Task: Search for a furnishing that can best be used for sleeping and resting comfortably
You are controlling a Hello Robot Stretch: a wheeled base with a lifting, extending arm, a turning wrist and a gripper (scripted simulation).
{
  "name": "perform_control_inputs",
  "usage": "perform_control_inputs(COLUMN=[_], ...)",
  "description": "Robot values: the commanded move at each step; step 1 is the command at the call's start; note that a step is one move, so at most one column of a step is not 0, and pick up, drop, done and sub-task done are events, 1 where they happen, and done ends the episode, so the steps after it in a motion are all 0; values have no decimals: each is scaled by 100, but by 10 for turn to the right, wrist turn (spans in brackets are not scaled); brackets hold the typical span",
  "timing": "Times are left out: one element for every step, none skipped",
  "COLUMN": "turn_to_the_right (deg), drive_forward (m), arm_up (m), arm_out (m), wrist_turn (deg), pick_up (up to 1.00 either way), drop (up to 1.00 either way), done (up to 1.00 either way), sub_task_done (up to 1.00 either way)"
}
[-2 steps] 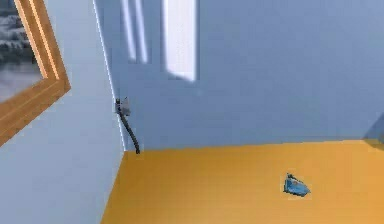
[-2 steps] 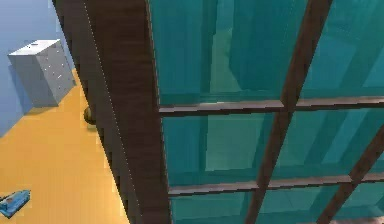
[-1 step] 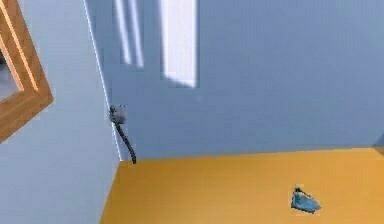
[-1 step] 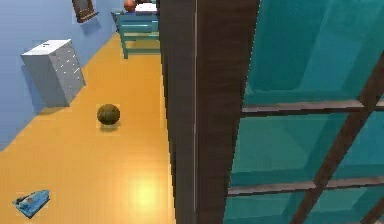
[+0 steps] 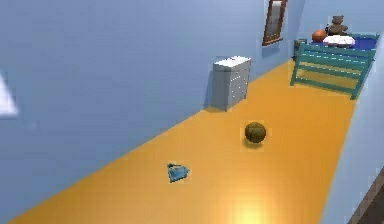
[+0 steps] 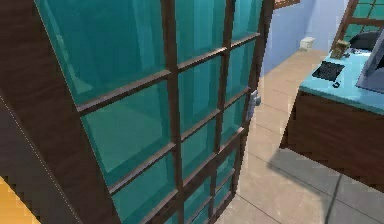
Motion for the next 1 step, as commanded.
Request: perform_control_inputs(turn_to_the_right=[30], drive_forward=[0], arm_up=[0], arm_out=[0], wrist_turn=[0], pick_up=[0], drop=[0], done=[0], sub_task_done=[0])
